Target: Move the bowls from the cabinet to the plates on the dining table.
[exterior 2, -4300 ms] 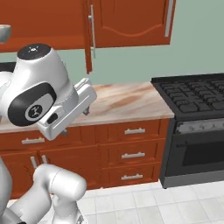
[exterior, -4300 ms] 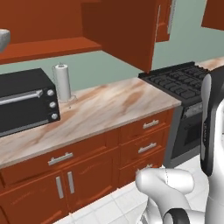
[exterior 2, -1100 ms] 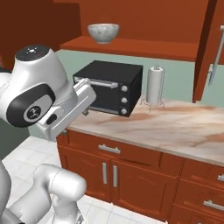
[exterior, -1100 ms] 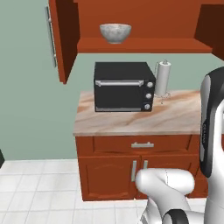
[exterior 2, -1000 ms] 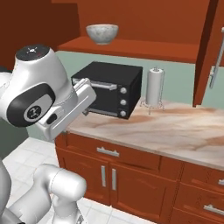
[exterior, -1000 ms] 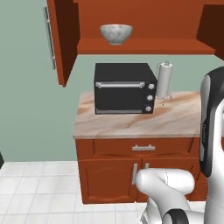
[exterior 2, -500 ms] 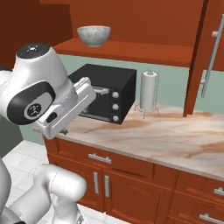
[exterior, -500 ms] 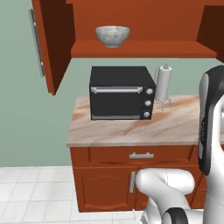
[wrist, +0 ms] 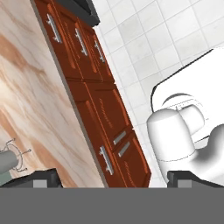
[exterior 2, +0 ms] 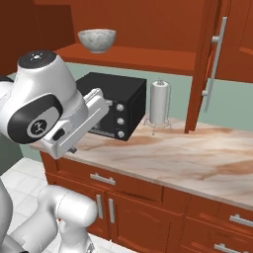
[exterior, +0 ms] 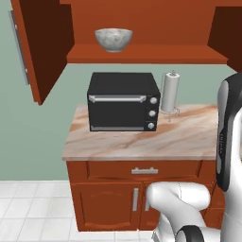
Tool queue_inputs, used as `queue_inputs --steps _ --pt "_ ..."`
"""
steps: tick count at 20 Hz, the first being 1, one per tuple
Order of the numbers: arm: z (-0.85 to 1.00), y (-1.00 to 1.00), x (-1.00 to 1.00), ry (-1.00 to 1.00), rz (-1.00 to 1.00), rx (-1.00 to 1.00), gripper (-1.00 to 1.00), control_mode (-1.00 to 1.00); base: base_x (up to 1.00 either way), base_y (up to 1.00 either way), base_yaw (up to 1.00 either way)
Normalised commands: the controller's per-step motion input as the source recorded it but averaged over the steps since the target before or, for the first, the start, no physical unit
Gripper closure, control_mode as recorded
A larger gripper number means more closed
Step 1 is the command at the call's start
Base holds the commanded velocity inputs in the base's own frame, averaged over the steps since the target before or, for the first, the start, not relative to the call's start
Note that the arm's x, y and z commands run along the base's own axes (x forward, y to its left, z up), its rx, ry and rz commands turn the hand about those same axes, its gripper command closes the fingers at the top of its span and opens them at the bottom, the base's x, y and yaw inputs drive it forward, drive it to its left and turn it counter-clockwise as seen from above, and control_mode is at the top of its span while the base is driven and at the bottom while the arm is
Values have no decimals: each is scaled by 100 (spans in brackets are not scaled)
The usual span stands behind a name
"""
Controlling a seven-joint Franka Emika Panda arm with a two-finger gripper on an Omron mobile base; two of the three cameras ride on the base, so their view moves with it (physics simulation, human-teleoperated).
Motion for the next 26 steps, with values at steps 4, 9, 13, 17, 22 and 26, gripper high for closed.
queue_inputs --steps 4,9,13,17,22,26 --pt "0 0 0 0 0 0 -100 100 46 -15 10" --pt "0 0 0 0 0 0 -100 100 45 -19 8" --pt "0 0 0 0 0 0 -100 100 47 -17 8" --pt "0 0 0 0 0 0 -100 100 49 -9 9" --pt "0 0 0 0 0 0 -100 100 48 -3 8" --pt "0 0 0 0 0 0 -100 100 43 4 7"
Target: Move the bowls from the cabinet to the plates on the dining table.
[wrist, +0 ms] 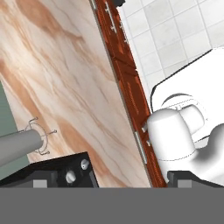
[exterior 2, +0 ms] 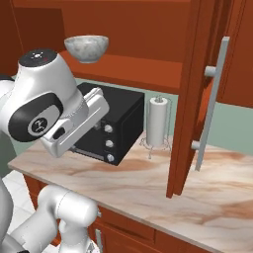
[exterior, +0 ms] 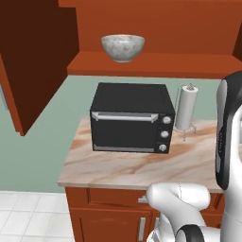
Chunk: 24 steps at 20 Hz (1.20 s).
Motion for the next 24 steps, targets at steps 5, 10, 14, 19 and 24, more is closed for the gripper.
queue_inputs --steps 5,10,14,19,24 --pt "0 0 0 0 0 0 -100 100 36 28 4" --pt "0 0 0 0 0 0 -100 100 15 62 0" --pt "0 0 0 0 0 0 -100 100 1 61 3" --pt "0 0 0 0 0 0 -100 100 27 6 13" --pt "0 0 0 0 0 0 -100 100 60 -4 7"
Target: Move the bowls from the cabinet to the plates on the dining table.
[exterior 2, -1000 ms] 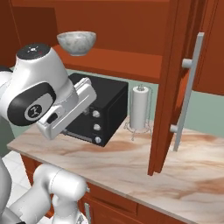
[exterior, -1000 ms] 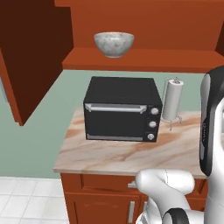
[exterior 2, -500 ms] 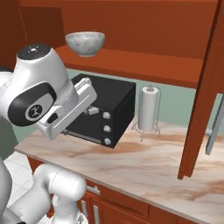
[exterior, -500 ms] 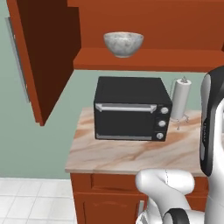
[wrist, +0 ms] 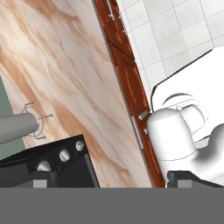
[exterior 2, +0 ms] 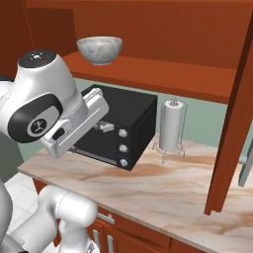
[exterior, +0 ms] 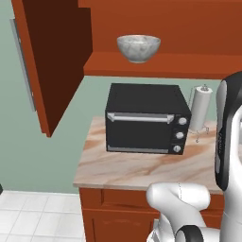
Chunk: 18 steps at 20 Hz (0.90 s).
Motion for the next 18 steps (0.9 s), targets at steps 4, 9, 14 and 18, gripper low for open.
queue_inputs --steps 4,9,14,18 --pt "0 0 0 0 0 0 -100 100 62 -3 6" --pt "0 0 0 0 0 0 -100 100 62 -2 6" --pt "0 0 0 0 0 0 -100 100 61 -1 6" --pt "0 0 0 0 0 0 -100 100 57 0 6"
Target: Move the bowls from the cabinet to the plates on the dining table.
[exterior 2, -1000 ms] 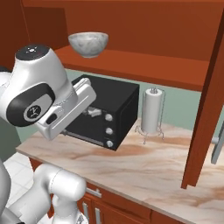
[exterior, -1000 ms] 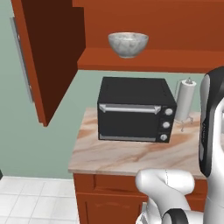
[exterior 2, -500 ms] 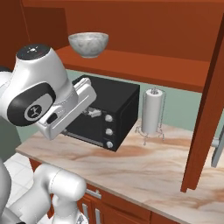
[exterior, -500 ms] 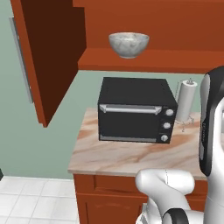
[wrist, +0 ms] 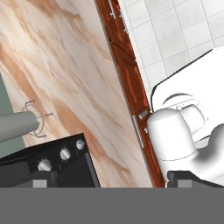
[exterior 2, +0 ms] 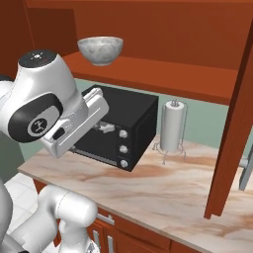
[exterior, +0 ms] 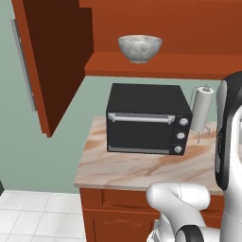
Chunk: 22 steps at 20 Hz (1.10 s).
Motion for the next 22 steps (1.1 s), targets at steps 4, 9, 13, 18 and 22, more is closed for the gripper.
queue_inputs --steps 4,9,13,18,22 --pt "3 8 10 -6 2 0 -100 -100 23 1 3" --pt "29 27 0 -6 9 -3 -100 -100 0 0 0" --pt "40 17 -6 -2 16 -5 -100 -100 0 0 0" --pt "44 20 0 1 16 -4 -100 -100 0 0 0" --pt "43 22 0 0 18 -5 -100 -100 0 0 0"
